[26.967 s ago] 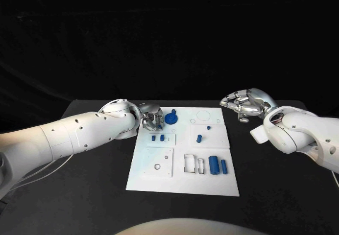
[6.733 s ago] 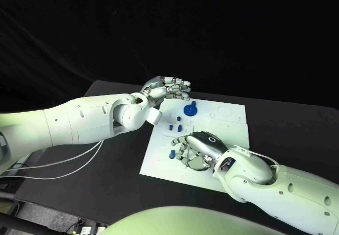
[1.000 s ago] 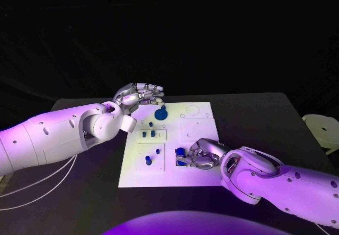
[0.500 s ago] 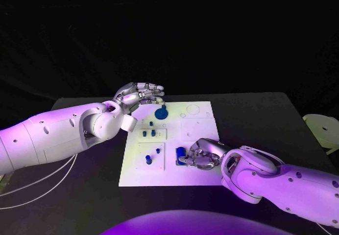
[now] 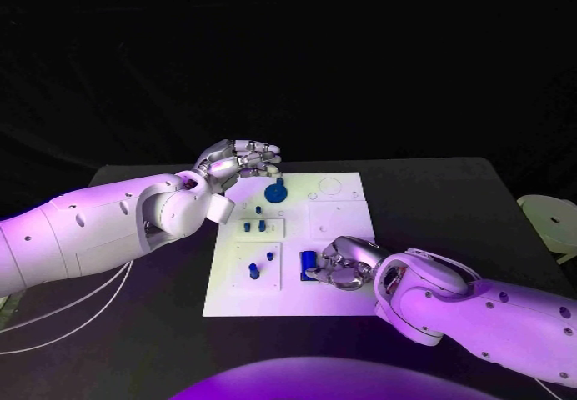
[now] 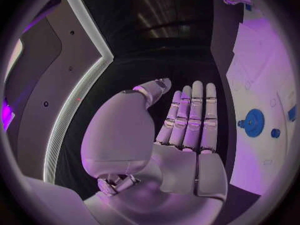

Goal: Assemble the parts on the task board

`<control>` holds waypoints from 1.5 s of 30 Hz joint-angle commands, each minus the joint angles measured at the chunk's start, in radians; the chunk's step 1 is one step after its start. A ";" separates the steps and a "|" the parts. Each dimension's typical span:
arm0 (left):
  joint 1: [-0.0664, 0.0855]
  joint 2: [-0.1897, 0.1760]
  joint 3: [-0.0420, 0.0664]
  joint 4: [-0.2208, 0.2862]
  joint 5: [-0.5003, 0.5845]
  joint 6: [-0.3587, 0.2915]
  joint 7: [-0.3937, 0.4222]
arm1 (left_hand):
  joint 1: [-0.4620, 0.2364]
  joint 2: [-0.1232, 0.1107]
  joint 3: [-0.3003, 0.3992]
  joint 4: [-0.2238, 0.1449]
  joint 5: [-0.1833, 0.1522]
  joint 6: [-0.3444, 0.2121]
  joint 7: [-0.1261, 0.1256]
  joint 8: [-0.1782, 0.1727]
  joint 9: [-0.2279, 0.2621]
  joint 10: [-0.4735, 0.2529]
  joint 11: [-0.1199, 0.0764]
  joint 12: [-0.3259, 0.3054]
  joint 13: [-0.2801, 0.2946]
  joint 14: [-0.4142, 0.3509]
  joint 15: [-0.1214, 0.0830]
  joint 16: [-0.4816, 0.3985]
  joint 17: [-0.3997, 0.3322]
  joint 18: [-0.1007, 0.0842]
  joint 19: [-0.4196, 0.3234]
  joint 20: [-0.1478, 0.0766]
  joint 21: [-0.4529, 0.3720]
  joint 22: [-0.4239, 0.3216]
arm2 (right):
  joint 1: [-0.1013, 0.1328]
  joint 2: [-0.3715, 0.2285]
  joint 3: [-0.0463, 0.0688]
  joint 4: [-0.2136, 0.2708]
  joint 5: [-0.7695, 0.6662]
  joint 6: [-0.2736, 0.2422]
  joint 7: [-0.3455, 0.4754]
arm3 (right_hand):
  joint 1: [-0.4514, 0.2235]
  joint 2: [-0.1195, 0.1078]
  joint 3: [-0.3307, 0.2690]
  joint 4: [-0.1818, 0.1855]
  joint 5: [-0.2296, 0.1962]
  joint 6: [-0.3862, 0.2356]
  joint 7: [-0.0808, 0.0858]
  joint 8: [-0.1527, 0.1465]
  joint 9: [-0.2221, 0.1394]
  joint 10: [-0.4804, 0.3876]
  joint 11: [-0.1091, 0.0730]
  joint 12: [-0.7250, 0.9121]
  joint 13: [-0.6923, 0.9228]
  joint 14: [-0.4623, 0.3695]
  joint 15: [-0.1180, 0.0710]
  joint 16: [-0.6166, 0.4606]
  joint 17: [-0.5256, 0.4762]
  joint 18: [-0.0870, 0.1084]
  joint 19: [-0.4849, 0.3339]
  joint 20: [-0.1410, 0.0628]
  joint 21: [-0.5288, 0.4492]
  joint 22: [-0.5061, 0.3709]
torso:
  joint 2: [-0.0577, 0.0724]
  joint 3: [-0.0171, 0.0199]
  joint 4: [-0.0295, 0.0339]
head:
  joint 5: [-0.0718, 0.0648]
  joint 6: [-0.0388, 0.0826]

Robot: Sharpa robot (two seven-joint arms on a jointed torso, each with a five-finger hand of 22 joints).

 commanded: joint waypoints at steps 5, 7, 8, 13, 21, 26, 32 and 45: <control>0.000 0.001 0.001 0.001 -0.003 0.016 0.004 | -0.006 0.007 -0.002 0.004 0.002 -0.006 0.019 -0.004 -0.001 -0.005 0.001 0.006 0.002 -0.001 0.004 -0.005 0.001 0.010 0.004 0.002 -0.003 -0.001 | -0.001 -0.011 0.000 0.003 -0.015 -0.003 0.001 | 0.014 0.001 0.010 0.000 -0.005 -0.008 0.000 -0.007 -0.001 0.010 0.000 0.000 0.074 0.081 -0.004 0.005 0.137 -0.016 0.080 -0.009 0.004 0.245 | 0.000 0.0009 -0.0018 | 0.002 -0.001; 0.000 0.001 0.001 0.001 -0.004 0.015 0.004 | -0.006 0.007 -0.002 0.004 0.002 -0.006 0.019 -0.004 -0.001 -0.005 0.001 0.006 0.002 -0.001 0.004 -0.005 0.001 0.010 0.004 0.002 -0.003 -0.001 | 0.001 -0.020 0.001 0.011 -0.017 -0.025 0.008 | 0.017 -0.001 0.011 -0.002 -0.005 -0.009 0.000 -0.007 -0.001 0.009 0.000 -0.001 0.074 0.081 -0.004 0.004 0.136 -0.016 0.079 -0.009 0.003 0.245 | -0.001 0.0012 -0.0016 | 0.001 -0.001; 0.000 0.001 0.001 0.001 -0.004 0.015 0.005 | -0.006 0.007 -0.002 0.004 0.002 -0.006 0.019 -0.004 -0.001 -0.005 0.001 0.006 0.002 -0.001 0.004 -0.005 0.001 0.010 0.004 0.002 -0.003 -0.001 | 0.002 -0.027 0.002 0.016 -0.015 -0.042 0.014 | 0.018 -0.005 0.012 -0.003 -0.004 -0.010 0.001 -0.007 -0.001 0.008 0.000 -0.004 0.072 0.081 -0.004 0.004 0.135 -0.016 0.079 -0.009 0.002 0.245 | -0.001 0.0010 -0.0015 | 0.001 0.000; 0.000 -0.001 0.001 0.001 -0.004 0.014 0.005 | -0.006 0.007 -0.002 0.004 0.002 -0.006 0.019 -0.004 -0.001 -0.005 0.001 0.006 0.002 -0.001 0.004 -0.005 0.001 0.010 0.004 0.002 -0.003 -0.001 | 0.022 -0.069 0.008 0.047 0.019 -0.124 0.062 | 0.018 -0.036 0.010 -0.003 0.001 -0.020 0.006 -0.014 -0.004 -0.002 0.004 -0.023 0.058 0.079 -0.001 -0.001 0.126 -0.013 0.073 -0.007 -0.012 0.241 | -0.001 0.0006 -0.0015 | 0.000 0.001; 0.000 -0.001 0.001 0.000 -0.004 0.014 0.005 | -0.006 0.007 -0.002 0.004 0.002 -0.006 0.019 -0.004 -0.001 -0.005 0.001 0.006 0.002 -0.001 0.004 -0.005 0.001 0.010 0.004 0.002 -0.003 -0.001 | 0.066 -0.166 0.014 0.078 0.081 -0.127 0.075 | 0.031 -0.078 0.009 -0.011 0.004 -0.028 0.011 -0.020 -0.005 -0.008 0.009 -0.033 0.053 0.078 0.003 -0.002 0.124 -0.012 0.071 -0.003 -0.017 0.239 | -0.002 -0.0015 -0.0049 | -0.007 0.006; 0.000 -0.002 0.001 0.001 -0.004 0.014 0.006 | -0.006 0.007 -0.002 0.004 0.002 -0.006 0.019 -0.004 -0.001 -0.005 0.001 0.006 0.002 -0.001 0.004 -0.005 0.001 0.010 0.004 0.002 -0.003 -0.001 | 0.074 -0.216 0.014 0.071 0.031 -0.057 0.040 | 0.068 -0.114 0.021 -0.034 0.002 -0.055 0.024 -0.046 -0.015 -0.033 0.019 -0.072 0.026 0.073 0.010 -0.013 0.102 -0.005 0.057 0.003 -0.048 0.230 | -0.001 0.0005 -0.0073 | -0.011 0.009; 0.000 -0.001 0.001 0.001 -0.004 0.014 0.006 | -0.006 0.007 -0.002 0.004 0.002 -0.006 0.019 -0.004 -0.001 -0.005 0.001 0.006 0.002 -0.001 0.004 -0.005 0.001 0.010 0.004 0.002 -0.003 -0.001 | 0.066 -0.255 0.010 0.069 -0.047 -0.001 0.007 | 0.100 -0.138 0.034 -0.049 -0.001 -0.081 0.043 -0.084 -0.033 -0.065 0.036 -0.121 -0.007 0.071 0.025 -0.017 0.098 -0.001 0.047 0.016 -0.071 0.224 | -0.002 -0.0002 -0.0079 | -0.023 0.013; 0.000 0.000 0.001 -0.001 -0.004 0.015 0.006 | -0.007 0.007 -0.003 0.007 0.002 -0.007 0.019 -0.004 -0.001 -0.007 0.001 0.008 0.002 -0.001 0.004 -0.006 0.004 0.010 0.006 0.003 -0.008 -0.004 | 0.022 -0.239 0.007 0.053 -0.144 -0.010 -0.042 | 0.098 -0.149 0.035 -0.046 -0.001 -0.084 0.050 -0.100 -0.042 -0.076 0.042 -0.142 -0.022 0.069 0.030 -0.020 0.093 0.001 0.042 0.020 -0.080 0.221 | -0.001 0.0000 -0.0056 | -0.035 0.017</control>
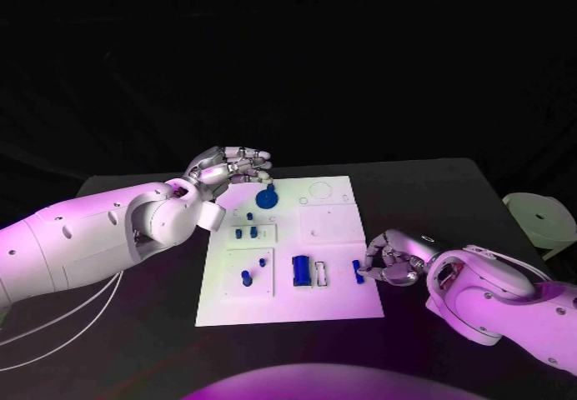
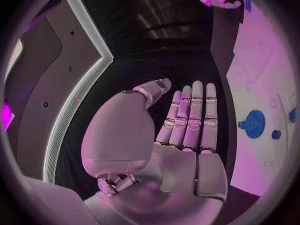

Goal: Assemble the parts on the task board

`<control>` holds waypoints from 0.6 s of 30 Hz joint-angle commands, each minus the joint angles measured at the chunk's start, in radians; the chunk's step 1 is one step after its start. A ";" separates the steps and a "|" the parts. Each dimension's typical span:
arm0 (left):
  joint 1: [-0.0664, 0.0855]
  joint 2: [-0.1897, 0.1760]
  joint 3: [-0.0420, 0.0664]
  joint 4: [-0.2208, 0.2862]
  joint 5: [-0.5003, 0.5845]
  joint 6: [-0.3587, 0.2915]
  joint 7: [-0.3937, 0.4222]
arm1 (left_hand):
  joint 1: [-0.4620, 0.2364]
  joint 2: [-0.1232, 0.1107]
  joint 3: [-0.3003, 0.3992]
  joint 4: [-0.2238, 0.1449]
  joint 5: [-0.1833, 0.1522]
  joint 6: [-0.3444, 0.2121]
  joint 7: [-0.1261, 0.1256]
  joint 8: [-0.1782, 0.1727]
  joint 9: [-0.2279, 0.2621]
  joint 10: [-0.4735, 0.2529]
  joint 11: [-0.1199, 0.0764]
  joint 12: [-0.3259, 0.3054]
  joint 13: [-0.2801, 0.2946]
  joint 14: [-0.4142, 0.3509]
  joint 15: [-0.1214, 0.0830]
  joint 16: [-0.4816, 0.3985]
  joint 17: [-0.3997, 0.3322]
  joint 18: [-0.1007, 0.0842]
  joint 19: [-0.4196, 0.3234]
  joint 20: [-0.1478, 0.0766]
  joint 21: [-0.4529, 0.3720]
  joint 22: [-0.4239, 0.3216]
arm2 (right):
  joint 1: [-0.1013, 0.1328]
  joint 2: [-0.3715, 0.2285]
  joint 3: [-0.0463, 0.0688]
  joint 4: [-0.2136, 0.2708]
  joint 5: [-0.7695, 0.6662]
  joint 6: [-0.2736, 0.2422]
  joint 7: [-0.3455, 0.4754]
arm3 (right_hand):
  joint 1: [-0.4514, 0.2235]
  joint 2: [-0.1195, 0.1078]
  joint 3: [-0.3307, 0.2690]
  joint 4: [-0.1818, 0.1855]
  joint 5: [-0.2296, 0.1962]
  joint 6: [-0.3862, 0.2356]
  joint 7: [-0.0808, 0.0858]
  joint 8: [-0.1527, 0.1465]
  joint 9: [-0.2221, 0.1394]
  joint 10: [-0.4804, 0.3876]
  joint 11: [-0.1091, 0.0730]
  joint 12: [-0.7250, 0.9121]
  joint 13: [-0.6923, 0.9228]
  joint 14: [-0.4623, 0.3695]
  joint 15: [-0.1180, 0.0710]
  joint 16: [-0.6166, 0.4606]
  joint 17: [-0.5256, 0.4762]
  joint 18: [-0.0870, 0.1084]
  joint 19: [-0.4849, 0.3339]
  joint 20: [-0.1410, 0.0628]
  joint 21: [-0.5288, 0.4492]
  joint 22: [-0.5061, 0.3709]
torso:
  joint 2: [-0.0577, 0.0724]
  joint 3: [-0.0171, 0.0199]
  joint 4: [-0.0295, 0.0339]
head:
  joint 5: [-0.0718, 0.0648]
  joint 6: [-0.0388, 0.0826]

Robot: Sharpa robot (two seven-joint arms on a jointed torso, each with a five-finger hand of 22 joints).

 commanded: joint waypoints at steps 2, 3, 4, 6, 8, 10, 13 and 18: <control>0.000 0.000 0.001 0.002 -0.002 0.015 0.008 | -0.003 0.003 0.000 0.004 0.002 -0.007 0.019 -0.004 -0.001 -0.007 0.001 0.003 0.001 -0.001 0.004 -0.006 0.001 0.010 0.006 0.003 -0.004 -0.001 | -0.010 0.013 -0.001 -0.010 -0.064 0.015 -0.034 | -0.005 -0.009 -0.001 0.004 -0.001 0.000 0.004 -0.009 -0.002 -0.007 0.000 -0.006 -0.001 0.065 0.009 -0.004 0.093 0.001 0.043 0.010 -0.007 0.222 | 0.002 -0.0013 0.0014 | -0.003 0.000; 0.000 0.000 0.001 0.002 -0.002 0.015 0.008 | -0.003 0.003 0.000 0.004 0.002 -0.007 0.019 -0.004 -0.001 -0.007 0.001 0.003 0.001 -0.001 0.004 -0.006 0.001 0.010 0.006 0.003 -0.004 -0.001 | -0.013 0.016 -0.001 -0.013 -0.067 0.015 -0.037 | -0.006 -0.010 -0.001 0.005 -0.001 0.000 0.004 -0.009 -0.003 -0.007 0.001 -0.006 -0.001 0.066 0.009 -0.004 0.093 0.001 0.043 0.011 -0.007 0.222 | 0.002 -0.0011 0.0014 | -0.003 0.000; 0.000 0.000 0.001 0.002 -0.002 0.015 0.008 | -0.003 0.003 0.000 0.004 0.002 -0.007 0.019 -0.004 -0.001 -0.007 0.001 0.003 0.001 -0.001 0.004 -0.006 0.001 0.010 0.006 0.003 -0.004 -0.001 | -0.014 0.018 -0.001 -0.015 -0.068 0.015 -0.038 | -0.006 -0.010 -0.001 0.005 -0.001 0.000 0.004 -0.009 -0.003 -0.007 0.001 -0.006 -0.001 0.066 0.009 -0.004 0.093 0.001 0.043 0.011 -0.007 0.222 | 0.002 -0.0010 0.0015 | -0.002 0.000; 0.000 -0.001 0.001 0.003 -0.002 0.015 0.007 | -0.003 0.003 0.000 0.004 0.002 -0.007 0.019 -0.004 -0.001 -0.007 0.001 0.003 0.001 -0.001 0.004 -0.006 0.001 0.010 0.006 0.003 -0.004 -0.001 | -0.018 0.025 -0.001 -0.022 -0.074 0.015 -0.043 | -0.008 -0.010 -0.002 0.006 -0.001 0.002 0.004 -0.010 -0.003 -0.006 0.001 -0.005 -0.001 0.066 0.010 -0.004 0.093 0.001 0.042 0.011 -0.007 0.222 | 0.002 -0.0003 0.0008 | -0.002 -0.001; 0.000 -0.002 0.001 0.003 -0.002 0.015 0.007 | -0.003 0.003 0.000 0.004 0.002 -0.007 0.019 -0.004 -0.001 -0.007 0.001 0.003 0.001 -0.001 0.004 -0.006 0.001 0.010 0.006 0.003 -0.004 -0.001 | -0.021 0.031 -0.001 -0.029 -0.078 0.015 -0.046 | -0.009 -0.011 -0.002 0.008 -0.002 0.003 0.004 -0.010 -0.003 -0.007 0.001 -0.005 -0.001 0.065 0.010 -0.005 0.093 0.001 0.042 0.011 -0.007 0.222 | 0.002 -0.0001 0.0005 | -0.002 -0.002; 0.000 -0.003 0.001 0.004 -0.002 0.015 0.007 | -0.003 0.003 0.000 0.004 0.002 -0.007 0.019 -0.004 -0.001 -0.007 0.001 0.003 0.001 -0.001 0.004 -0.006 0.001 0.010 0.006 0.003 -0.004 -0.001 | -0.023 0.036 -0.001 -0.033 -0.081 0.016 -0.048 | -0.010 -0.011 -0.003 0.008 -0.002 0.003 0.004 -0.010 -0.003 -0.007 0.001 -0.006 -0.001 0.065 0.010 -0.005 0.093 0.001 0.043 0.011 -0.007 0.222 | 0.002 -0.0002 0.0005 | -0.002 -0.003; 0.000 -0.004 0.001 0.005 -0.002 0.015 0.007 | -0.003 0.003 0.000 0.004 0.002 -0.007 0.019 -0.004 -0.001 -0.007 0.001 0.003 0.001 -0.001 0.004 -0.006 0.001 0.010 0.006 0.003 -0.004 -0.001 | -0.027 0.045 -0.001 -0.039 -0.088 0.019 -0.052 | -0.010 -0.011 -0.003 0.008 -0.002 0.003 0.004 -0.010 -0.003 -0.007 0.001 -0.005 -0.001 0.065 0.010 -0.005 0.093 0.001 0.042 0.011 -0.007 0.222 | 0.002 -0.0003 0.0005 | -0.002 -0.004; 0.000 -0.005 0.001 0.006 -0.002 0.016 0.006 | -0.003 0.003 0.000 0.004 0.002 -0.007 0.019 -0.004 -0.001 -0.007 0.001 0.003 0.001 -0.001 0.004 -0.006 0.001 0.010 0.006 0.003 -0.004 -0.001 | -0.033 0.062 -0.002 -0.051 -0.106 0.033 -0.060 | -0.004 -0.009 0.001 0.008 -0.002 0.015 0.001 -0.008 -0.003 -0.005 -0.001 -0.003 0.001 0.065 0.009 -0.005 0.092 0.001 0.043 0.012 -0.006 0.222 | 0.002 -0.0002 0.0017 | 0.000 -0.008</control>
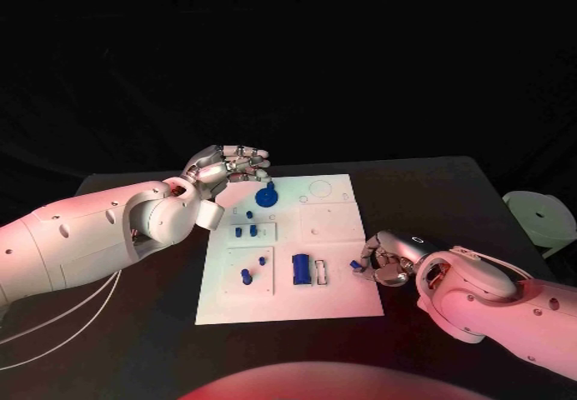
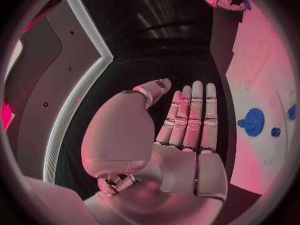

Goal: Assemble the parts on the task board

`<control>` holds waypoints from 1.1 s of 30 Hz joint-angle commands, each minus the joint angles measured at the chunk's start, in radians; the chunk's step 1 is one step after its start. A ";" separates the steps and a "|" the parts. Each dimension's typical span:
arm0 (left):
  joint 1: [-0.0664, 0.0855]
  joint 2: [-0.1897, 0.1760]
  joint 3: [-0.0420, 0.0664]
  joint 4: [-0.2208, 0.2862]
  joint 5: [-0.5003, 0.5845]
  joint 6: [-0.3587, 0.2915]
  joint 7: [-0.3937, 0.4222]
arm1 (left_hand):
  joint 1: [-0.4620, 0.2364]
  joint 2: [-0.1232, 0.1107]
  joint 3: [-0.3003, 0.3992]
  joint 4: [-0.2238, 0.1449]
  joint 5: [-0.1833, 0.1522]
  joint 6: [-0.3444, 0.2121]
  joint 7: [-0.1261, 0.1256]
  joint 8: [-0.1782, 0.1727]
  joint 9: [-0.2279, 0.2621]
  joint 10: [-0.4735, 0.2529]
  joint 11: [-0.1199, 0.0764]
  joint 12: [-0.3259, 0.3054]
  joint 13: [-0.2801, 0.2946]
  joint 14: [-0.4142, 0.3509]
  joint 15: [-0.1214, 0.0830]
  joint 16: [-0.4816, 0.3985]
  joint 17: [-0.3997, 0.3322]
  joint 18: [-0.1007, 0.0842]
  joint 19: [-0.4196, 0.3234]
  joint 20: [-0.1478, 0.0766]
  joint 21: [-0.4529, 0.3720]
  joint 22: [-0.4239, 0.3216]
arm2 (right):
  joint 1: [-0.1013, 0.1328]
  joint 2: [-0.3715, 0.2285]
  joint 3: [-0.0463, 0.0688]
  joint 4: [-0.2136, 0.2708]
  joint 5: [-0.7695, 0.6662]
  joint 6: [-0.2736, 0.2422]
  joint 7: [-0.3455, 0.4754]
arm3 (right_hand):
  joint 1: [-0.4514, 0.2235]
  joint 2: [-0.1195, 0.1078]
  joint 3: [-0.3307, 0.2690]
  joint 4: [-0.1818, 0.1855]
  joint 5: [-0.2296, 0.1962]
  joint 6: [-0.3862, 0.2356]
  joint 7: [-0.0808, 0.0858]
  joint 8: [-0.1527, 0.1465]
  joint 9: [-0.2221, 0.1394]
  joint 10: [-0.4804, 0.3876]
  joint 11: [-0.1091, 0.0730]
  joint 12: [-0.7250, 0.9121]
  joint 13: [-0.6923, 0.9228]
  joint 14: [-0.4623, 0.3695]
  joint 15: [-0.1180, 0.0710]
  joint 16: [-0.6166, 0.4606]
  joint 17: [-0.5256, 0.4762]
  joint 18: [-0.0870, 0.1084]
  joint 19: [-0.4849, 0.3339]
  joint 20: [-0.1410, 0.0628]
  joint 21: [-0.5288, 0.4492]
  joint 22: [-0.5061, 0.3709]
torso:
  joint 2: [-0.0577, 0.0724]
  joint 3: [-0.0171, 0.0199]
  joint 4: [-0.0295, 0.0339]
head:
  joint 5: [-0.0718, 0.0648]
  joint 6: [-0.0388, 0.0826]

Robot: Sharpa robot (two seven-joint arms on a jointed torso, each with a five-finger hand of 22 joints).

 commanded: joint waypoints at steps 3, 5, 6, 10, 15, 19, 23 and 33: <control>0.000 0.000 0.001 0.003 -0.002 0.016 0.006 | -0.003 0.003 0.000 0.004 0.002 -0.007 0.019 -0.004 -0.001 -0.007 0.001 0.003 0.001 -0.001 0.004 -0.006 0.001 0.010 0.006 0.003 -0.004 -0.001 | -0.011 0.016 -0.005 -0.015 -0.056 0.045 -0.029 | 0.008 -0.003 0.008 0.003 -0.001 0.015 -0.004 -0.004 -0.004 -0.003 -0.003 -0.002 0.002 0.069 0.004 -0.004 0.093 0.001 0.044 0.005 -0.001 0.223 | -0.001 0.0006 0.0004 | 0.002 -0.004; 0.000 -0.001 0.001 0.004 -0.002 0.016 0.006 | -0.003 0.003 0.000 0.004 0.002 -0.007 0.019 -0.004 -0.001 -0.007 0.001 0.003 0.001 -0.001 0.004 -0.006 0.001 0.010 0.006 0.003 -0.004 -0.001 | -0.012 0.020 -0.005 -0.019 -0.065 0.051 -0.032 | 0.011 -0.003 0.009 0.001 0.000 0.018 -0.005 -0.004 -0.004 -0.003 -0.004 -0.002 0.002 0.069 0.003 -0.004 0.093 0.001 0.044 0.004 -0.001 0.222 | -0.001 0.0006 -0.0001 | 0.003 -0.004; 0.000 -0.001 0.001 0.004 -0.002 0.016 0.006 | -0.003 0.003 0.000 0.004 0.002 -0.007 0.019 -0.004 -0.001 -0.007 0.001 0.003 0.001 -0.001 0.004 -0.006 0.001 0.010 0.006 0.003 -0.004 -0.001 | -0.013 0.024 -0.006 -0.021 -0.072 0.057 -0.035 | 0.014 -0.003 0.011 0.000 0.000 0.020 -0.006 -0.003 -0.004 -0.002 -0.005 -0.001 0.003 0.069 0.003 -0.004 0.094 0.000 0.045 0.004 0.000 0.223 | -0.001 0.0005 -0.0003 | 0.003 -0.005; 0.000 -0.001 0.001 0.004 -0.002 0.016 0.006 | -0.003 0.003 0.000 0.004 0.002 -0.007 0.019 -0.004 -0.001 -0.007 0.001 0.003 0.001 -0.001 0.004 -0.006 0.001 0.010 0.006 0.003 -0.004 -0.001 | -0.016 0.031 -0.007 -0.026 -0.100 0.082 -0.046 | 0.057 0.000 0.038 -0.025 0.020 0.034 -0.014 -0.001 -0.002 0.000 -0.013 0.002 0.005 0.070 -0.004 -0.004 0.095 0.000 0.047 -0.001 0.004 0.224 | -0.001 0.0004 -0.0005 | 0.003 -0.005; 0.000 -0.002 0.001 0.004 -0.003 0.016 0.004 | -0.003 0.003 0.000 0.004 0.002 -0.007 0.019 -0.004 -0.001 -0.007 0.001 0.003 0.001 -0.001 0.004 -0.006 0.001 0.010 0.006 0.003 -0.004 -0.001 | -0.018 0.033 -0.008 -0.024 -0.139 0.119 -0.063 | 0.105 -0.009 0.091 -0.066 0.016 0.050 -0.022 0.002 -0.001 0.000 -0.020 0.001 0.006 0.070 -0.011 -0.004 0.096 -0.001 0.049 -0.007 0.008 0.226 | -0.001 0.0004 -0.0008 | 0.004 -0.006; 0.000 -0.003 0.001 0.004 -0.004 0.016 0.004 | -0.003 0.003 0.000 0.004 0.002 -0.007 0.019 -0.004 -0.001 -0.007 0.001 0.003 0.001 -0.001 0.004 -0.006 0.001 0.010 0.006 0.003 -0.004 -0.001 | -0.019 0.034 -0.009 -0.017 -0.172 0.154 -0.073 | 0.122 -0.029 0.120 -0.092 0.017 0.052 -0.021 0.001 -0.002 -0.004 -0.020 -0.005 0.003 0.069 -0.011 -0.007 0.092 0.000 0.046 -0.009 0.000 0.224 | -0.002 0.0001 -0.0006 | 0.005 -0.009; 0.000 -0.003 0.001 0.004 -0.005 0.016 0.003 | -0.003 0.003 0.000 0.004 0.002 -0.007 0.019 -0.004 -0.001 -0.007 0.001 0.003 0.001 -0.001 0.004 -0.006 0.001 0.010 0.006 0.003 -0.004 -0.001 | -0.019 0.033 -0.009 -0.008 -0.203 0.183 -0.079 | 0.123 -0.040 0.126 -0.099 0.013 0.051 -0.018 -0.001 -0.003 -0.007 -0.018 -0.010 0.000 0.068 -0.010 -0.009 0.090 0.001 0.043 -0.009 -0.007 0.222 | -0.001 0.0000 0.0002 | 0.005 -0.011; 0.000 -0.003 0.001 0.003 -0.005 0.016 0.003 | -0.003 0.003 0.000 0.004 0.002 -0.007 0.019 -0.004 -0.001 -0.007 0.001 0.003 0.001 -0.001 0.004 -0.006 0.001 0.010 0.006 0.003 -0.004 -0.001 | -0.019 0.030 -0.009 0.008 -0.176 0.064 -0.087 | 0.081 -0.024 0.224 -0.110 0.204 0.059 -0.028 0.011 0.010 0.010 -0.027 0.008 0.013 0.072 -0.016 -0.005 0.102 -0.004 0.056 -0.014 0.020 0.230 | -0.002 -0.0004 0.0005 | 0.006 -0.009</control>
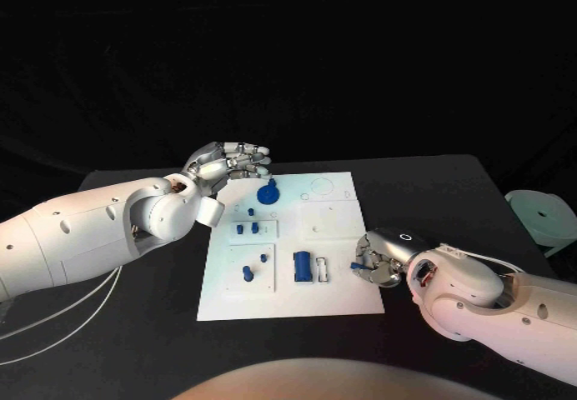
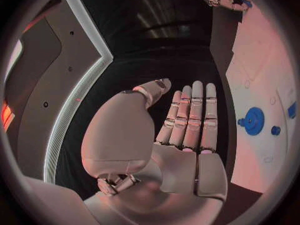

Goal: Assemble the parts on the task board

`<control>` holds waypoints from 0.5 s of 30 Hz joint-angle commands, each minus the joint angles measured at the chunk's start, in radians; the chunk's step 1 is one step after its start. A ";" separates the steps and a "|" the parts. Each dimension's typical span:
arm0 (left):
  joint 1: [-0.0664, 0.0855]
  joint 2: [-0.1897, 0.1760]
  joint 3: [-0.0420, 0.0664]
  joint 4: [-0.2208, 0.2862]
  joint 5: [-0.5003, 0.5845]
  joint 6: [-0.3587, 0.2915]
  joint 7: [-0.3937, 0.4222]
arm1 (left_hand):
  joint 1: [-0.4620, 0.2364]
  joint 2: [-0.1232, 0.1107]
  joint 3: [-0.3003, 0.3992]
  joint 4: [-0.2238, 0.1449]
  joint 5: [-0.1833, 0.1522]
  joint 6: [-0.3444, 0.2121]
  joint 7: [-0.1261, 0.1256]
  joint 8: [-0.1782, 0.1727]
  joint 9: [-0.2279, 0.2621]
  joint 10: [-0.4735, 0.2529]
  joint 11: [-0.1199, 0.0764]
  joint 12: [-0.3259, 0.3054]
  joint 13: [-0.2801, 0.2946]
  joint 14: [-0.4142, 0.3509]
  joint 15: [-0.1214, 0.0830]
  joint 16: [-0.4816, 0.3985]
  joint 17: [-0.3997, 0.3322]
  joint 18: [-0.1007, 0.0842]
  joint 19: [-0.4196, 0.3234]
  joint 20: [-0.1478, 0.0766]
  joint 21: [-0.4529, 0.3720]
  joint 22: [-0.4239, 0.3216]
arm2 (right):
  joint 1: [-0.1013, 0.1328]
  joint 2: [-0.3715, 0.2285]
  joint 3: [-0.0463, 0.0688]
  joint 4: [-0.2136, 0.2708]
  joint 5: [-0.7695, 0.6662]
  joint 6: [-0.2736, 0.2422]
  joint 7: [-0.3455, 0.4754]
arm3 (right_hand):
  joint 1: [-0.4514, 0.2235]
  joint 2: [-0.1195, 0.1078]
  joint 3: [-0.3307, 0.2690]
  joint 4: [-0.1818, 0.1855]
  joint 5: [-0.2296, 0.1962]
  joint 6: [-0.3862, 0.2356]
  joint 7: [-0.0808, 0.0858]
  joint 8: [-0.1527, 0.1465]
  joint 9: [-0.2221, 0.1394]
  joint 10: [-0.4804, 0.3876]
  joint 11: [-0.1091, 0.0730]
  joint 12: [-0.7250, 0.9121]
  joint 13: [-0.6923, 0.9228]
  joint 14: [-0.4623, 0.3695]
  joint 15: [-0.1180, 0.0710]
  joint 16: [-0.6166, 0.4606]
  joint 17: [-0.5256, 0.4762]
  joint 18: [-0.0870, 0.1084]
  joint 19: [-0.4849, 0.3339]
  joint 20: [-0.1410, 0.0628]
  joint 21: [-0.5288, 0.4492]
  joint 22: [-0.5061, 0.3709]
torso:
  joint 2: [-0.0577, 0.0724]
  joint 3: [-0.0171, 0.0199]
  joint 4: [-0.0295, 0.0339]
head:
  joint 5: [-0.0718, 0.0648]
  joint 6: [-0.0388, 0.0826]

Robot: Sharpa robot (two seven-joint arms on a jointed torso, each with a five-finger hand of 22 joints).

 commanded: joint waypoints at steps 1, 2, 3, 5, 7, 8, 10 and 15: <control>0.000 0.001 0.001 0.002 -0.004 0.015 0.005 | -0.003 0.003 0.000 0.005 0.002 -0.007 0.019 -0.004 -0.001 -0.008 0.001 0.005 0.002 -0.002 0.004 -0.007 0.004 0.011 0.008 0.003 -0.008 -0.004 | -0.012 -0.006 -0.011 -0.002 0.036 -0.026 -0.040 | -0.038 0.013 0.065 -0.037 0.066 0.011 -0.012 0.017 0.016 0.007 -0.005 0.006 0.003 0.072 -0.009 0.000 0.103 -0.005 0.056 -0.007 0.007 0.229 | 0.000 -0.0005 0.0011 | 0.001 0.001; 0.000 0.001 0.001 0.002 -0.004 0.015 0.005 | -0.003 0.003 0.000 0.005 0.002 -0.007 0.019 -0.004 -0.001 -0.008 0.001 0.005 0.002 -0.002 0.004 -0.007 0.004 0.011 0.008 0.003 -0.008 -0.004 | -0.011 -0.007 -0.011 0.000 0.049 -0.042 -0.038 | -0.043 0.015 0.078 -0.043 0.097 0.007 -0.012 0.023 0.023 0.009 -0.006 0.007 0.004 0.072 -0.010 0.000 0.104 -0.005 0.057 -0.008 0.010 0.230 | 0.000 -0.0009 0.0011 | 0.002 0.001; 0.000 0.001 0.001 0.002 -0.004 0.015 0.005 | -0.003 0.003 0.000 0.005 0.002 -0.007 0.019 -0.004 -0.001 -0.008 0.001 0.005 0.002 -0.002 0.004 -0.007 0.004 0.011 0.008 0.003 -0.008 -0.004 | -0.009 -0.007 -0.011 0.001 0.068 -0.063 -0.036 | -0.044 0.018 0.086 -0.049 0.110 0.004 -0.013 0.027 0.028 0.010 -0.007 0.007 0.004 0.072 -0.011 -0.001 0.104 -0.005 0.057 -0.009 0.010 0.230 | 0.000 -0.0012 0.0011 | 0.002 0.001; 0.000 0.001 0.001 0.002 -0.004 0.014 0.005 | -0.003 0.003 0.000 0.005 0.002 -0.007 0.019 -0.004 -0.001 -0.008 0.001 0.005 0.002 -0.002 0.004 -0.007 0.004 0.011 0.008 0.003 -0.008 -0.004 | -0.004 -0.007 -0.010 0.005 0.106 -0.096 -0.028 | -0.043 0.023 0.098 -0.058 0.108 0.000 -0.013 0.033 0.035 0.012 -0.007 0.007 0.005 0.072 -0.011 -0.001 0.103 -0.005 0.058 -0.009 0.011 0.230 | 0.000 -0.0014 0.0004 | 0.002 0.002; 0.000 0.002 0.001 0.002 -0.004 0.014 0.005 | -0.003 0.003 0.000 0.005 0.002 -0.007 0.019 -0.004 -0.001 -0.008 0.001 0.005 0.002 -0.002 0.004 -0.007 0.004 0.011 0.008 0.003 -0.008 -0.004 | 0.002 -0.005 -0.010 0.010 0.151 -0.127 -0.019 | -0.046 0.026 0.110 -0.064 0.094 -0.004 -0.012 0.038 0.041 0.014 -0.006 0.010 0.007 0.073 -0.011 0.000 0.105 -0.006 0.060 -0.009 0.015 0.232 | 0.001 -0.0011 0.0004 | 0.003 0.002; 0.000 0.002 0.001 0.002 -0.004 0.014 0.005 | -0.003 0.003 0.000 0.005 0.002 -0.007 0.019 -0.004 -0.001 -0.008 0.001 0.005 0.002 -0.002 0.004 -0.007 0.004 0.011 0.008 0.003 -0.008 -0.004 | 0.004 -0.003 -0.009 0.012 0.169 -0.138 -0.014 | -0.047 0.027 0.112 -0.064 0.094 -0.004 -0.012 0.039 0.042 0.015 -0.006 0.010 0.007 0.073 -0.011 0.000 0.106 -0.006 0.060 -0.010 0.016 0.232 | 0.001 -0.0007 0.0004 | 0.003 0.002; 0.000 0.002 0.001 0.002 -0.004 0.015 0.005 | -0.003 0.003 0.000 0.005 0.002 -0.007 0.019 -0.004 -0.001 -0.008 0.001 0.005 0.002 -0.002 0.004 -0.007 0.004 0.011 0.008 0.003 -0.008 -0.004 | 0.007 0.004 -0.009 0.016 0.208 -0.163 -0.004 | -0.052 0.028 0.116 -0.065 0.091 -0.005 -0.012 0.041 0.044 0.016 -0.006 0.011 0.008 0.073 -0.011 0.000 0.106 -0.007 0.061 -0.010 0.017 0.232 | 0.001 -0.0001 0.0004 | 0.004 0.002; 0.000 0.003 0.001 0.001 -0.004 0.015 0.005 | -0.003 0.003 0.000 0.005 0.002 -0.007 0.019 -0.004 -0.001 -0.008 0.001 0.005 0.002 -0.002 0.004 -0.007 0.004 0.011 0.008 0.003 -0.008 -0.004 | 0.011 0.032 -0.009 0.019 0.292 -0.197 0.009 | -0.092 0.032 0.129 -0.056 0.038 -0.009 -0.014 0.049 0.055 0.022 -0.007 0.016 0.012 0.074 -0.012 0.002 0.110 -0.008 0.063 -0.010 0.023 0.234 | 0.000 0.0006 -0.0015 | 0.005 0.003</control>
